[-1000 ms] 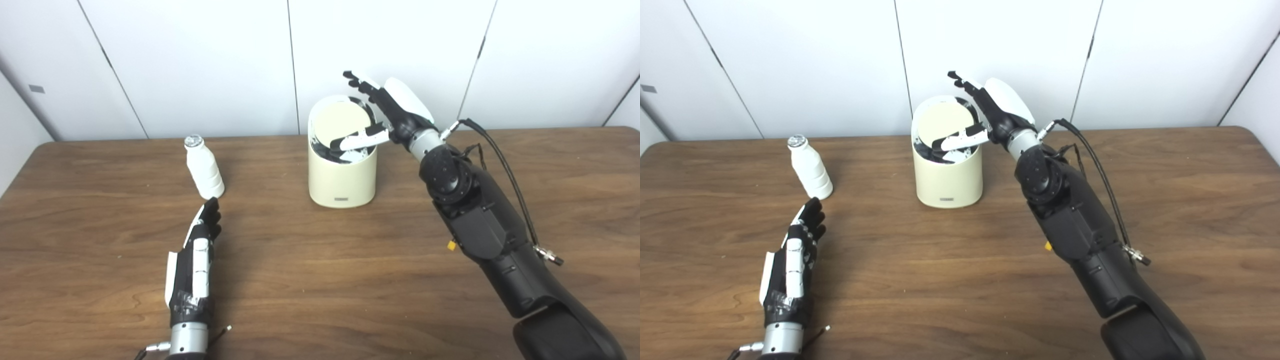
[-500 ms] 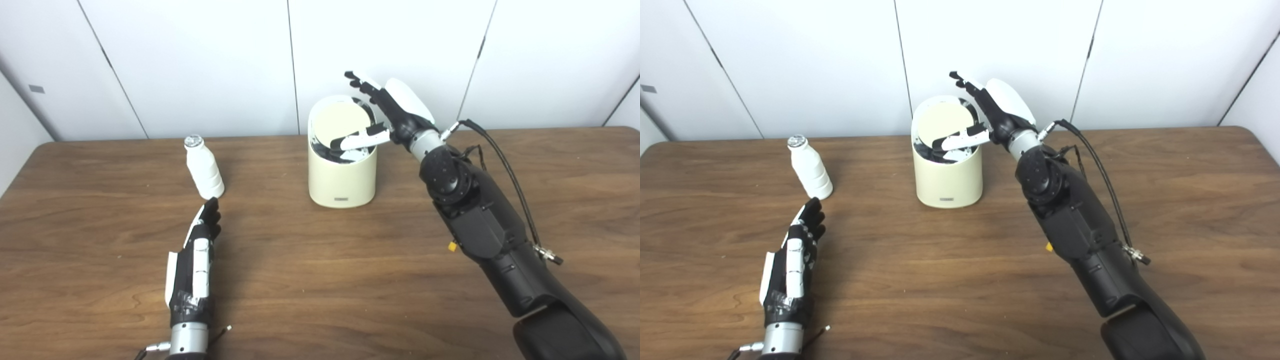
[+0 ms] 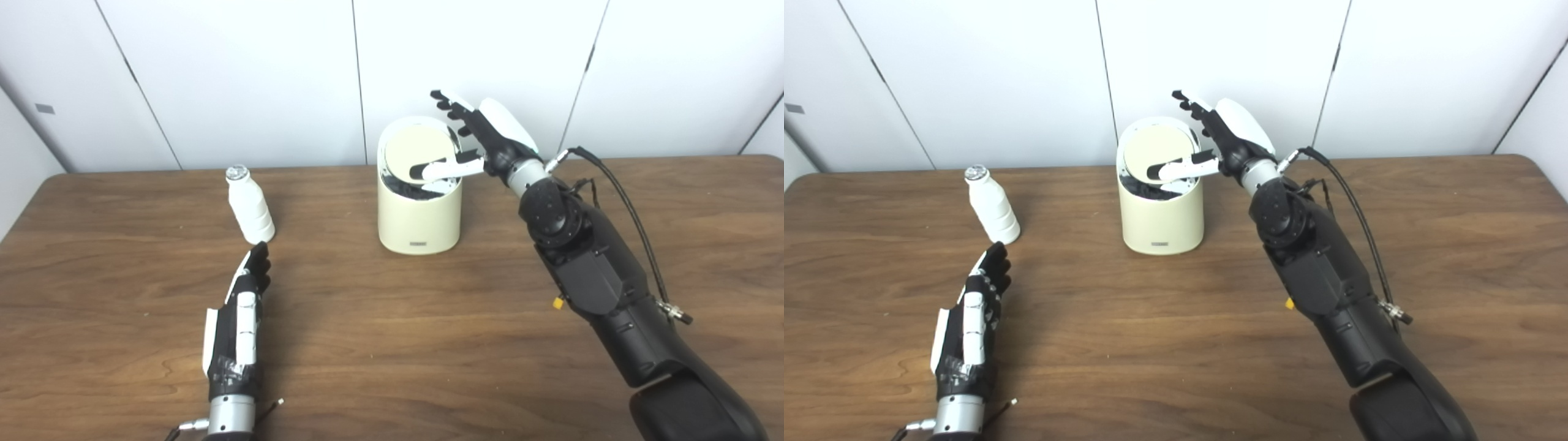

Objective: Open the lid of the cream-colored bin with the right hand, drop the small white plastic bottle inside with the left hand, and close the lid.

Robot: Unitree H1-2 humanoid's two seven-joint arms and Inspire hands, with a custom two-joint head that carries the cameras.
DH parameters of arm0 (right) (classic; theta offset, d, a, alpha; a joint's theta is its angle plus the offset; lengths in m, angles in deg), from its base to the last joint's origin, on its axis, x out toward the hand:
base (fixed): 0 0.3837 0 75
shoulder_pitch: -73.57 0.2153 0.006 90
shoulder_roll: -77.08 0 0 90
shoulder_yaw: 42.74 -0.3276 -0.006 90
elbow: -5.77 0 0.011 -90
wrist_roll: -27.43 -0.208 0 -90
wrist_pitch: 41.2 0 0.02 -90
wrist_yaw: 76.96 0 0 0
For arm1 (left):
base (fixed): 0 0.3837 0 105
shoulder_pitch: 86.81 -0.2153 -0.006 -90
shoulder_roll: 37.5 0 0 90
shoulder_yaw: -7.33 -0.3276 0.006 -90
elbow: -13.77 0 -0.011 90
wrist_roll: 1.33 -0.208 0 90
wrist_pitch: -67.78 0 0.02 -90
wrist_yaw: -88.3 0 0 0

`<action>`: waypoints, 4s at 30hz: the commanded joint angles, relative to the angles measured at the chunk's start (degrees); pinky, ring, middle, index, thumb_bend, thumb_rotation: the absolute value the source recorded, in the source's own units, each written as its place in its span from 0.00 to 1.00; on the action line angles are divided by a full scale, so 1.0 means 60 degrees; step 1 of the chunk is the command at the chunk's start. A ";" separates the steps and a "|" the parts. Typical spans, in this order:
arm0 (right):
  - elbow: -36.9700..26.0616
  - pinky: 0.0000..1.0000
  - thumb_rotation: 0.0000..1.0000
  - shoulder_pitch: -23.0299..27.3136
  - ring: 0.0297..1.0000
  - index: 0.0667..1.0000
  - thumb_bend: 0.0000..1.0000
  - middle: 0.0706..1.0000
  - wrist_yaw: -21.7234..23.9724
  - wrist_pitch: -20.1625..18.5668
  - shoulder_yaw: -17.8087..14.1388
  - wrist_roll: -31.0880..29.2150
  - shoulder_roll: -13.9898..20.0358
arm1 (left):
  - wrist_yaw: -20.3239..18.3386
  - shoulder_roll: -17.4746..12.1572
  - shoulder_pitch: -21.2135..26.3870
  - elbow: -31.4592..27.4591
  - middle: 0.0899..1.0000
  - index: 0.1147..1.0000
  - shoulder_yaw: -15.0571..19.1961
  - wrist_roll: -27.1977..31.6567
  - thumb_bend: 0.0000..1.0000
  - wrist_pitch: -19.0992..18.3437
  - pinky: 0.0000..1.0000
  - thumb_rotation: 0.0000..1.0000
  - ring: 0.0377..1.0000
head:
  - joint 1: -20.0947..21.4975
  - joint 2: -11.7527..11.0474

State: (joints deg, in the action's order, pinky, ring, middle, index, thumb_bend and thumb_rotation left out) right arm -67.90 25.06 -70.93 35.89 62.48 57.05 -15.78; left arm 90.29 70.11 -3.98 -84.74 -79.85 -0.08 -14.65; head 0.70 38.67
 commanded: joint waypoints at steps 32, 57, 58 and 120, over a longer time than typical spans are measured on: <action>-0.0204 0.83 0.25 0.0377 0.89 0.90 0.76 0.89 -0.0261 0.0146 0.0121 0.0152 0.0192 | 0.0012 0.0214 -0.0172 0.0183 0.94 0.92 -0.0108 0.0165 0.55 0.0068 0.96 0.95 0.95 | -0.0020 0.0060; -0.3349 0.82 0.60 -0.1347 0.88 0.89 0.52 0.90 0.0139 -0.1583 -0.2221 -0.2704 -0.0095 | -0.0053 0.0004 -0.0201 0.0157 0.95 0.92 -0.0056 0.0215 0.54 0.0054 0.97 0.94 0.95 | -0.0104 0.0058; -0.3542 0.82 0.61 -0.1533 0.89 0.89 0.51 0.91 0.0173 -0.1672 -0.2300 -0.2833 -0.0088 | -0.0051 -0.0008 -0.0199 0.0145 0.95 0.92 -0.0051 0.0226 0.53 0.0043 0.96 0.94 0.95 | -0.0094 0.0067; -0.4135 1.00 1.00 -0.6610 1.00 0.97 0.64 0.99 0.0414 0.1168 -0.4315 -0.8009 -0.0989 | 0.0532 -0.1831 0.0899 -0.2404 0.88 0.89 0.0976 -0.3414 0.78 -0.3286 0.81 0.28 0.86 | -0.1975 -0.0277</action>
State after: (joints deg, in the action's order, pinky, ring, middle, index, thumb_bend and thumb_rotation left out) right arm -91.55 -15.87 -69.44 40.04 36.57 9.61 -22.42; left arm 92.80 60.00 -0.41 -96.97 -74.36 -19.05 -34.29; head -11.07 37.00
